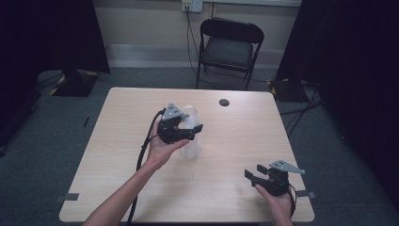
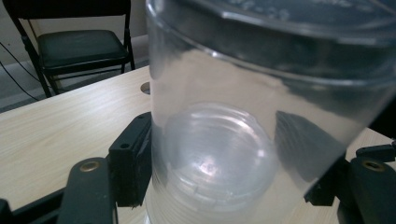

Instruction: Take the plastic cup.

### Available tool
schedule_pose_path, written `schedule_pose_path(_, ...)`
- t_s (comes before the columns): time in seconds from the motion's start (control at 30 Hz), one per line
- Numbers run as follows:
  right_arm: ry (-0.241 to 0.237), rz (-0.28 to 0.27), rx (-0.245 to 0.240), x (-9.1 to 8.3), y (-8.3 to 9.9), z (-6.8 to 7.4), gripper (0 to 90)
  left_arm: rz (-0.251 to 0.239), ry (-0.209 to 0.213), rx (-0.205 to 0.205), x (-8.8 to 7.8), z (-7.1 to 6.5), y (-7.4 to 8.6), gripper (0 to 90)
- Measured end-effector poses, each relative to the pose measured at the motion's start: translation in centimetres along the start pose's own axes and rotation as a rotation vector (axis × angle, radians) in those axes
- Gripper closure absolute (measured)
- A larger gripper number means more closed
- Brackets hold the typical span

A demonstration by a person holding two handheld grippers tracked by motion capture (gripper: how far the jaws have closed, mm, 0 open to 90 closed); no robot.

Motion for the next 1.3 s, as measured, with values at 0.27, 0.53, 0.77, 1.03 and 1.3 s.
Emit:
schedule_pose_path(0.27, -0.006, 0.003, 0.000, 0.2, 0.0, 0.1, 36.5, -0.044, -0.001, 0.008, -0.4, -0.3, -0.3, 32.7)
schedule_pose_path(0.53, -0.008, 0.004, -0.005, 0.3, -0.1, 0.2, 36.5, -0.125, -0.032, 0.008, -1.5, -0.5, -0.8, 34.6)
schedule_pose_path(0.77, -0.012, 0.000, -0.002, 0.1, -0.1, 0.2, 36.5, -0.141, -0.024, 0.030, -2.1, -1.1, -1.4, 34.5)
schedule_pose_path(1.03, -0.011, -0.012, -0.013, 0.1, -0.2, 0.3, 36.7, -0.167, 0.001, 0.057, -3.2, -2.3, -2.3, 34.6)
schedule_pose_path(1.3, -0.007, -0.057, -0.043, -0.4, -0.5, 1.1, 41.7, -0.151, 0.057, 0.004, -4.5, -2.9, -1.9, 37.4)
Point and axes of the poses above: each handheld gripper's, and its own axes: x roughly forward along the jaws, y roughly out of its underside, z roughly to its left, the point moved 1 cm from there along x, roughly forward along the jaws, and after that the axes turned 15 degrees about y, right-handed, at the moved point
